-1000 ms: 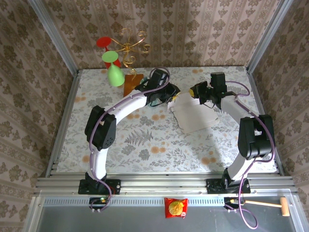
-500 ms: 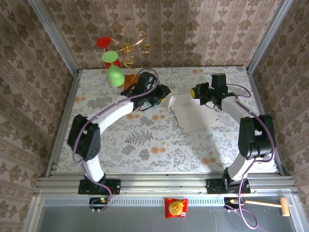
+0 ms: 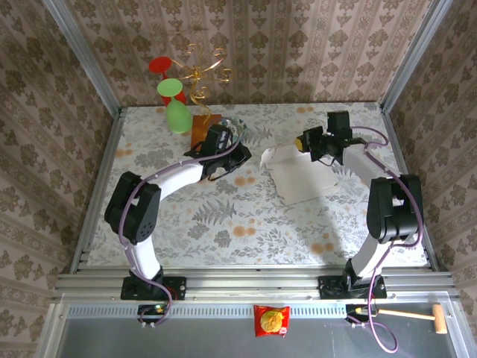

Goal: Fold the paper box

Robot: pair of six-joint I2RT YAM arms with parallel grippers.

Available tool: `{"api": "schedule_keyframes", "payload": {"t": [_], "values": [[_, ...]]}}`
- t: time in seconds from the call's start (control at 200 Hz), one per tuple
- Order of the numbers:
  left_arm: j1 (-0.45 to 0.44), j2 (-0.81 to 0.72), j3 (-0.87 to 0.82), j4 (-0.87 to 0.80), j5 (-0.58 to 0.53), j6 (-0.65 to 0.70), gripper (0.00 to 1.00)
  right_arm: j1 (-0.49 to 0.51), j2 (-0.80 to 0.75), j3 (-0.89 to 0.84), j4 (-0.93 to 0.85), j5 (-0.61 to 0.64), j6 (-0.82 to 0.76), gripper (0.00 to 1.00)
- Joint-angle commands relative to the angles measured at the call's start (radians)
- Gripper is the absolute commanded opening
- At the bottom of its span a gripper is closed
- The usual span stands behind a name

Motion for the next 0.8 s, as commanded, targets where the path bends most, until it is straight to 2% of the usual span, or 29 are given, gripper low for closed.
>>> {"api": "schedule_keyframes", "payload": {"t": [0.0, 0.17, 0.305, 0.555, 0.795], "values": [[0.008, 0.036, 0.09, -0.1, 0.043, 0.236, 0.07, -0.017, 0.05, 0.037, -0.088, -0.02, -0.12, 0.0], [0.005, 0.097, 0.148, -0.173, 0.069, 0.456, 0.06, -0.03, 0.087, 0.072, -0.117, -0.052, -0.176, 0.0], [-0.007, 0.123, 0.168, -0.189, 0.058, 0.56, 0.11, -0.033, 0.102, 0.089, -0.115, -0.067, -0.182, 0.0], [-0.048, 0.193, 0.227, -0.189, 0.066, 0.628, 0.19, -0.032, 0.115, 0.1, -0.097, -0.083, -0.169, 0.0], [-0.072, 0.221, 0.23, -0.147, 0.059, 0.626, 0.27, -0.033, 0.11, 0.078, -0.07, -0.101, -0.187, 0.0]]}}
